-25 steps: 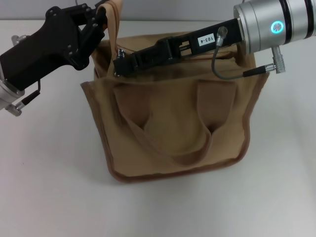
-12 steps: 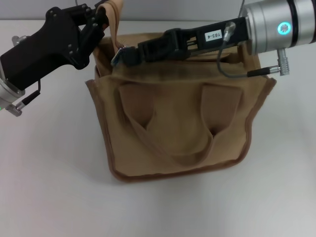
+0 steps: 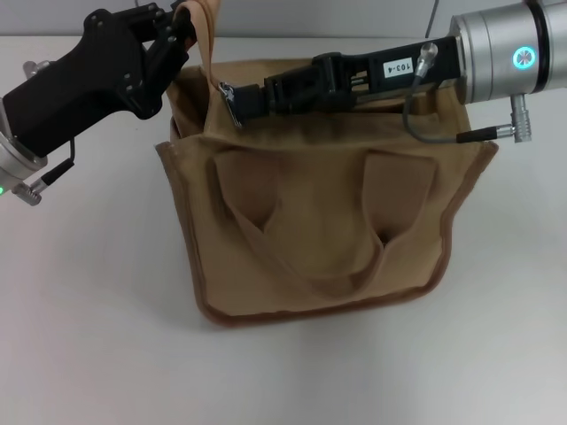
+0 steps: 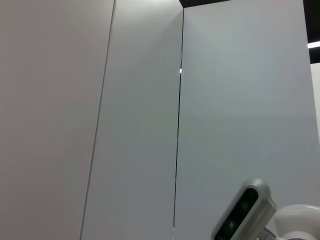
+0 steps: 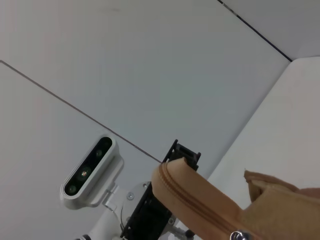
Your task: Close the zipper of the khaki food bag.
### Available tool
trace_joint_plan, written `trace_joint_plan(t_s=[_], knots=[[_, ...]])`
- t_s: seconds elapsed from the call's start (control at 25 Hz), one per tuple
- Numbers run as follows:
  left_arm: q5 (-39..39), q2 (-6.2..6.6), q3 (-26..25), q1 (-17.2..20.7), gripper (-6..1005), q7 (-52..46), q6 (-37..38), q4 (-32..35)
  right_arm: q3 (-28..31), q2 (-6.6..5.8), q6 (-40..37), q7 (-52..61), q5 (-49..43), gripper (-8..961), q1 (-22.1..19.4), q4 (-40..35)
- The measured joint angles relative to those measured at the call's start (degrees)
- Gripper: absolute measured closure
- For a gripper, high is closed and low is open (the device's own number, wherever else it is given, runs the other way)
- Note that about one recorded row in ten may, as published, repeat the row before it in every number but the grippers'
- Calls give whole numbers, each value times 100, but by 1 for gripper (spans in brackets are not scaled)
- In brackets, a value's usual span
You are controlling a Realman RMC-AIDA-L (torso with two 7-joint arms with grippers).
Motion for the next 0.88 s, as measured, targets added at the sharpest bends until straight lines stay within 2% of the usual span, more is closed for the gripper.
trace_joint_plan(t_s=[0.36,0.88], knots=[[-2,0,28,-31,964,-63,7,9,-25,13,112,-2,-98,699,95,-3],[-2,1,31,-63,964,-64,-42,0,-247,121,276,-9,-91,699,211,-124]])
